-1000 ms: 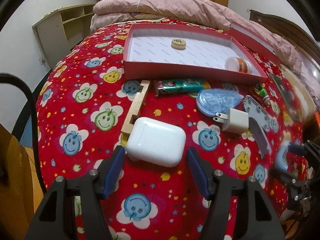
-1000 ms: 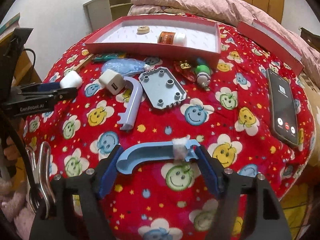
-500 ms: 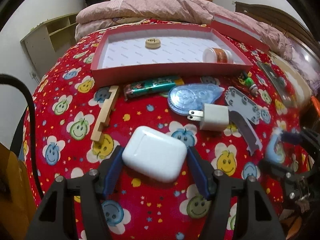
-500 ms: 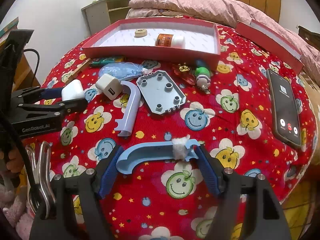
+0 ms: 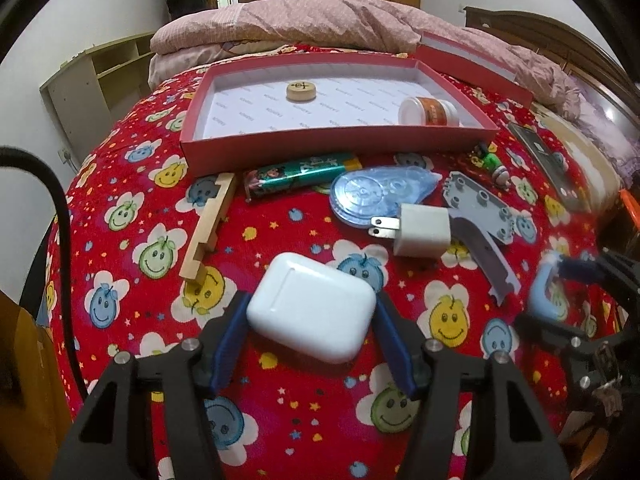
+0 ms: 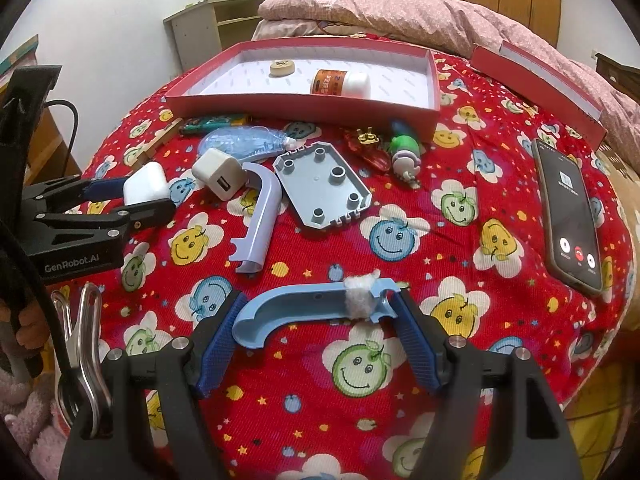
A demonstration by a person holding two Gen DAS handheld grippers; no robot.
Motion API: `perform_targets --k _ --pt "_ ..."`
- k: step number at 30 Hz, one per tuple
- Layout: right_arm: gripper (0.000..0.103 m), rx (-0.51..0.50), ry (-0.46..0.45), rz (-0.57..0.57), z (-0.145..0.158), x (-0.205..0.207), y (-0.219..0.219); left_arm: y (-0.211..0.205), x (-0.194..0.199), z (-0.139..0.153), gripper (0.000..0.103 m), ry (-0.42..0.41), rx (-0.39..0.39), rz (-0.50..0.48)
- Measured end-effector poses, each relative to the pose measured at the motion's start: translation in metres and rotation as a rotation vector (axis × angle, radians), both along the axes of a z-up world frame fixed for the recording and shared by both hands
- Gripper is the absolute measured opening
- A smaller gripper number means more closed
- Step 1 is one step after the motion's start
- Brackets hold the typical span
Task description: Organize rigid objects
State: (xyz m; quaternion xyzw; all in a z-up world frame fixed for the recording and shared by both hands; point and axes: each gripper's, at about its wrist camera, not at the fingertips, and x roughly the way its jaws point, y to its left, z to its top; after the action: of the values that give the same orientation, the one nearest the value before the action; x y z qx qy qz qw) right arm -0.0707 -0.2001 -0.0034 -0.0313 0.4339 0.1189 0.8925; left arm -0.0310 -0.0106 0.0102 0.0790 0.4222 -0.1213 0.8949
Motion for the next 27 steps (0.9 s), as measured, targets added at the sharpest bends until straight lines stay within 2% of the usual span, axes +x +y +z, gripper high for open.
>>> perform_targets --k 13,27 --pt "0.075 0.018 -0.023 0.017 0.014 0.01 0.0 0.005 0.008 0.027 0.065 0.009 -0.078 0.008" --pt "0.075 0.05 -0.058 0.034 0.048 0.047 0.003 0.0 0.046 0.064 0.065 -0.047 -0.102 0.028"
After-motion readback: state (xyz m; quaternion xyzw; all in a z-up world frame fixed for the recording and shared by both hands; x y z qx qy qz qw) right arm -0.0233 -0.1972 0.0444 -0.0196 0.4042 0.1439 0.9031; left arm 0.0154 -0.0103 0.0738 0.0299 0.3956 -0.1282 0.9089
